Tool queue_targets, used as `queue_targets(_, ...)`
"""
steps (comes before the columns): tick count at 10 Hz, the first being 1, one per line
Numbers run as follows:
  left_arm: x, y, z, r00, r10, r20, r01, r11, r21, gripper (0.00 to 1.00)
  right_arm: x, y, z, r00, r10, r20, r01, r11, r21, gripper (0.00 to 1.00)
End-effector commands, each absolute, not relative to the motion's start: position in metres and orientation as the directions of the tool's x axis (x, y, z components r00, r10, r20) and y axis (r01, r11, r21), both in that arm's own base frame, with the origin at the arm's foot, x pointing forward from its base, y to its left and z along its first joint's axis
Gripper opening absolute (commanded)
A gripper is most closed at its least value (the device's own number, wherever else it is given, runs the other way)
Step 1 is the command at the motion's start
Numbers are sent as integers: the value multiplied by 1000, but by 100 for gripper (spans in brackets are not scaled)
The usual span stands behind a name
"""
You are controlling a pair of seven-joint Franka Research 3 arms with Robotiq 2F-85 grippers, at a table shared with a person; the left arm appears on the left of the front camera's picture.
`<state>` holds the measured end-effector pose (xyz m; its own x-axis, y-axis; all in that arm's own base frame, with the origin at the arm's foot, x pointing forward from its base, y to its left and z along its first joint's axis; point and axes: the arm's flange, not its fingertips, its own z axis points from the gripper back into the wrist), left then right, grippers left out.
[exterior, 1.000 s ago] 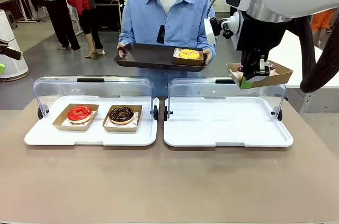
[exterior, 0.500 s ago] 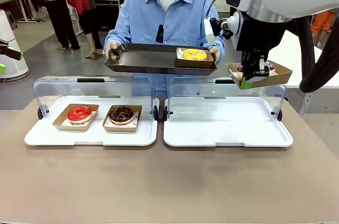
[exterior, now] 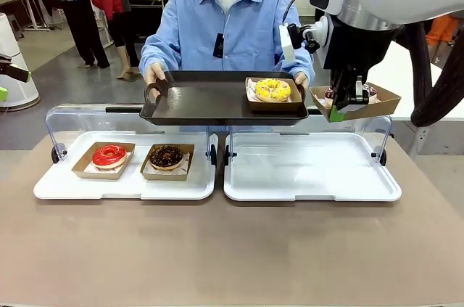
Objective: Provide the desired donut to the person.
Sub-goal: Place the picked Paper togo box onto the Handle tray extended by the person.
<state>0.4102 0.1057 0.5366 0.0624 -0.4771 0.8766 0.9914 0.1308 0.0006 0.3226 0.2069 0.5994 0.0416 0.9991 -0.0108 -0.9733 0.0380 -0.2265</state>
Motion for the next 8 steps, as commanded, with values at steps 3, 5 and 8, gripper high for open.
queue_targets(3, 409, 107, 538, 59, -473, 879, 992, 128, 2, 100, 319, 206, 598, 48, 999, -18, -972, 43, -230, 0)
queue_targets(5, 409, 107, 538, 59, -473, 879, 992, 128, 2, 100, 319, 206, 598, 48, 999, -18, -972, 43, -230, 0)
queue_targets(8, 409, 107, 538, 59, -473, 879, 992, 128, 2, 100, 323, 207, 599, 41, 999, -11, -973, 38, -226, 2)
